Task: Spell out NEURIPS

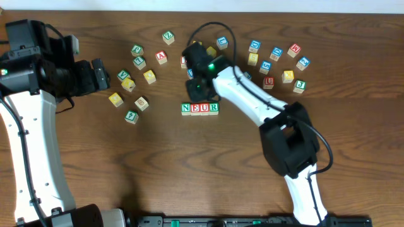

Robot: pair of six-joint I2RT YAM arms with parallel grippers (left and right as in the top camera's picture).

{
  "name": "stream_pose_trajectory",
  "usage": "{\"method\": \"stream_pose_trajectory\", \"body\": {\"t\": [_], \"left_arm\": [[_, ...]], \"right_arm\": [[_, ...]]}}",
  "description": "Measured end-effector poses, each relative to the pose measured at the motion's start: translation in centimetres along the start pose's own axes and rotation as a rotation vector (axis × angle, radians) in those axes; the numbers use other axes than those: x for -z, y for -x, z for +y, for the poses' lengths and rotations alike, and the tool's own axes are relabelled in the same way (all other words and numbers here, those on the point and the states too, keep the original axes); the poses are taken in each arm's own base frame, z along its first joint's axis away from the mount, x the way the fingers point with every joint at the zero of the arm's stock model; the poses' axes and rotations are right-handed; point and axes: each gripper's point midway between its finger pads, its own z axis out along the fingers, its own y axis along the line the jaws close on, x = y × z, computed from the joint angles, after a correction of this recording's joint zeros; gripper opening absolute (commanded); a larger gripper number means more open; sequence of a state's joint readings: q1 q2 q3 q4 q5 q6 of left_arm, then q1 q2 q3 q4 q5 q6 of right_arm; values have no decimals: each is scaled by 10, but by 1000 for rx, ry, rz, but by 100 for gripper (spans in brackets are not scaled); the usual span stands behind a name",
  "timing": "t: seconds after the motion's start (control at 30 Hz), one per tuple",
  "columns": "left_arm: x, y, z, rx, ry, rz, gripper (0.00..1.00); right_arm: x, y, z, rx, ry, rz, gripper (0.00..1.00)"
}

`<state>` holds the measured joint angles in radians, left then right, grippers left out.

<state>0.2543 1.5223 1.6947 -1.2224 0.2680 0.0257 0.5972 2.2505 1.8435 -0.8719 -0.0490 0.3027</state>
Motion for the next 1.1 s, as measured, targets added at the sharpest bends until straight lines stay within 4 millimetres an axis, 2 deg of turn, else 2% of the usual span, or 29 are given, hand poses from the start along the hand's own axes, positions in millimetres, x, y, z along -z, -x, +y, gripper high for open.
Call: {"method": "stream_pose_trajectory", "body": {"t": [0.17,0.33,0.57,0.8,1.1], "left_arm": [[0,0,0,0,0,0,97],[0,0,0,0,0,0,97],[0,0,0,0,0,0,98],[0,0,0,0,0,0,98],[0,0,0,0,0,0,98]], "right_arm": [[4,-1,-49,-107,-10,50,8],[8,-13,-76,-177,-11,120,8],[10,-33,-70,-173,-3,199,7],[-2,-55,-62,-155,-5,255,7],[-3,-61,-52,-135,2,274,8]]}}
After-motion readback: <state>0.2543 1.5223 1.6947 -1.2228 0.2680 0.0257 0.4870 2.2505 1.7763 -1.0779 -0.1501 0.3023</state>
